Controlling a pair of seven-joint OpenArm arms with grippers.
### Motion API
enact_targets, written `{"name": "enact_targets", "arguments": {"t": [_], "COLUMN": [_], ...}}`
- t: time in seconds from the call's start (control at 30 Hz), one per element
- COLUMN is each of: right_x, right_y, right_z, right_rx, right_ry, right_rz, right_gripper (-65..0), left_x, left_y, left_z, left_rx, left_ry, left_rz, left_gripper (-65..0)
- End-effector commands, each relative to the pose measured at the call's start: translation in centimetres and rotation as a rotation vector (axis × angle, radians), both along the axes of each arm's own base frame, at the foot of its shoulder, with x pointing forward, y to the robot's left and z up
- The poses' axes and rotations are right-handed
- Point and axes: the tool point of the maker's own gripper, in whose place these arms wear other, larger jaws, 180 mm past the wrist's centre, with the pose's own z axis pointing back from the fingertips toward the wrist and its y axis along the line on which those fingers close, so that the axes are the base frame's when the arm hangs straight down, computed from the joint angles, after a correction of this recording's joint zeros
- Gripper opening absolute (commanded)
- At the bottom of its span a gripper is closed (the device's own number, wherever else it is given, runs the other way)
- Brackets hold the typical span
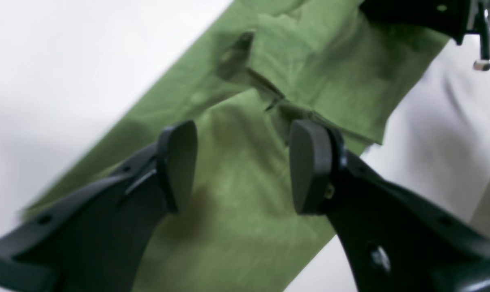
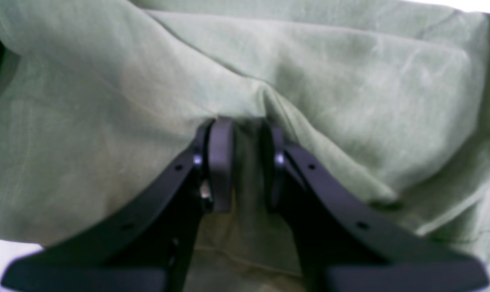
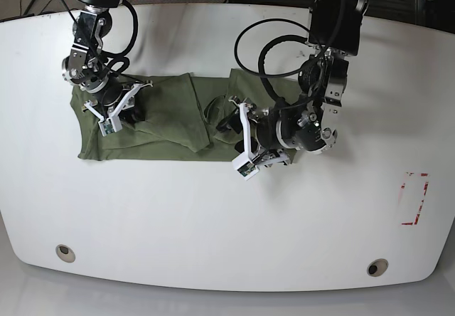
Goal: Layout the t-shirt on the table in an organized manner, then fold the t-shirt properly
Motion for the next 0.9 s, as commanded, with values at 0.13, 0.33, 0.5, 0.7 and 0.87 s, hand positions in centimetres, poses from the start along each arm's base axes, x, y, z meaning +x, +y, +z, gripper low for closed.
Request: {"name": "enact_targets", "arguments": {"t": [0.13, 0.33, 0.5, 0.7, 0.87], "right_x": [-1.8, -1.9, -1.9, -1.9, -1.9], "right_y": [0.1, 0.5, 0.6, 0.6, 0.5], "right_z": [-1.9, -2.0, -2.0, -2.0, -2.0], "right_rx": [-0.054, -0.045, -0.043, -0.043, -0.043], "right_ry": [0.109, 0.109, 0.109, 0.109, 0.108], "right_rz": [0.031, 0.030, 0.030, 0.032, 0.027], "right_gripper": [-52.8, -52.8, -52.8, -52.8, -52.8], "left_x": [2.5, 3.1, 2.6, 2.2, 1.8], "left_y": [-0.6, -1.0, -2.1, -2.6, -2.7], "left_z": [0.9, 0.1, -1.3, -1.8, -2.4], "left_rx": [-0.056, -0.068, -0.051, -0.027, 0.018], "left_ry": [-0.018, -0.005, 0.029, 0.035, 0.026], "left_rz": [0.021, 0.023, -0.014, -0.048, -0.076], "left_gripper": [-30.7, -30.7, -31.0, -31.8, -41.0]}}
